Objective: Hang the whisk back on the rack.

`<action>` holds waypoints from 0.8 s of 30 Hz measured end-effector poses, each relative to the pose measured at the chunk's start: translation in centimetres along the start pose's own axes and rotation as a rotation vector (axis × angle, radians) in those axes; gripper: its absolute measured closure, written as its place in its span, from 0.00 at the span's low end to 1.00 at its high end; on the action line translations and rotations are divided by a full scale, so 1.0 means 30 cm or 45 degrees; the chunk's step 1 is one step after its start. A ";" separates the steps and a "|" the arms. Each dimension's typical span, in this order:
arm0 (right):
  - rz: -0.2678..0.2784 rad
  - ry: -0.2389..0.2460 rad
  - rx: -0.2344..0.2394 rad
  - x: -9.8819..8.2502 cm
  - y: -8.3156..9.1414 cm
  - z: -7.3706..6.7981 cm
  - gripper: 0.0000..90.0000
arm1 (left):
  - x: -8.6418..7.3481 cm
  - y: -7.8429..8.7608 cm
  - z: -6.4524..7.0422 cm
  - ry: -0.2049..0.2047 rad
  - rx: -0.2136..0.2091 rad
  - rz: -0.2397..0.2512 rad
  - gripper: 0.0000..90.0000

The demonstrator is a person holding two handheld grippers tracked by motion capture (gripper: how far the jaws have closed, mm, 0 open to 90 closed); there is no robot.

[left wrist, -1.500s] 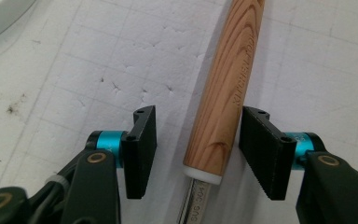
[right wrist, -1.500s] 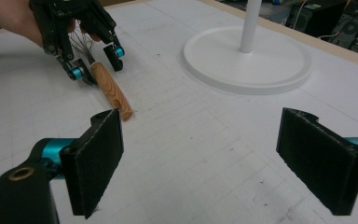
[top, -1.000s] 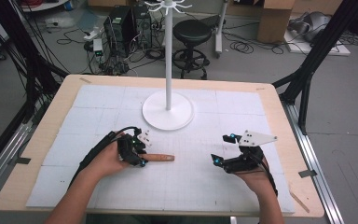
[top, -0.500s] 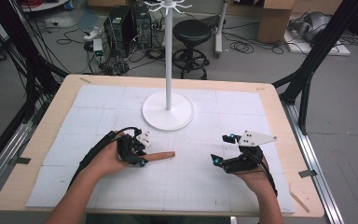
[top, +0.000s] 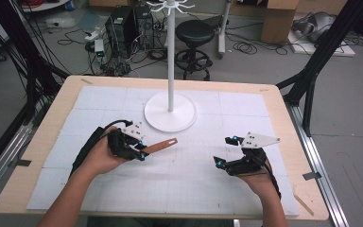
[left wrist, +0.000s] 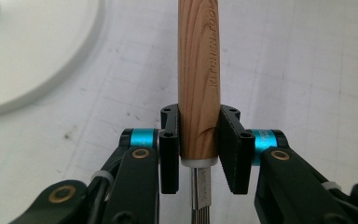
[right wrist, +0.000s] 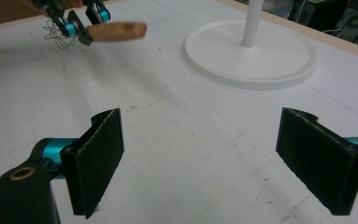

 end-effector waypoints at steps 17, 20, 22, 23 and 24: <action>0.010 0.001 0.003 0.005 0.004 -0.001 0.16 | 0.176 0.167 -0.055 0.055 0.048 0.304 0.79; 0.011 0.001 0.003 0.005 0.004 -0.002 0.16 | 0.211 0.198 -0.063 0.064 0.051 0.364 0.79; 0.010 0.000 0.003 0.005 0.004 -0.002 0.16 | 0.231 0.216 -0.070 0.061 0.057 0.381 0.79; 0.010 0.004 0.000 0.005 0.005 -0.001 0.16 | 0.238 0.225 -0.075 0.058 0.063 0.383 0.79; 0.012 0.003 0.001 0.006 0.006 -0.001 0.16 | 0.247 0.233 -0.079 0.063 0.058 0.393 0.79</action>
Point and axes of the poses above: each handheld gripper's, and its own axes: y roughly backward along the jaws, x roughly out of its top, z roughly to its right, the point moved 10 cm from there along -y, roughly forward along the jaws, and after that the axes turned 3 degrees about x, right-handed, at the moved point
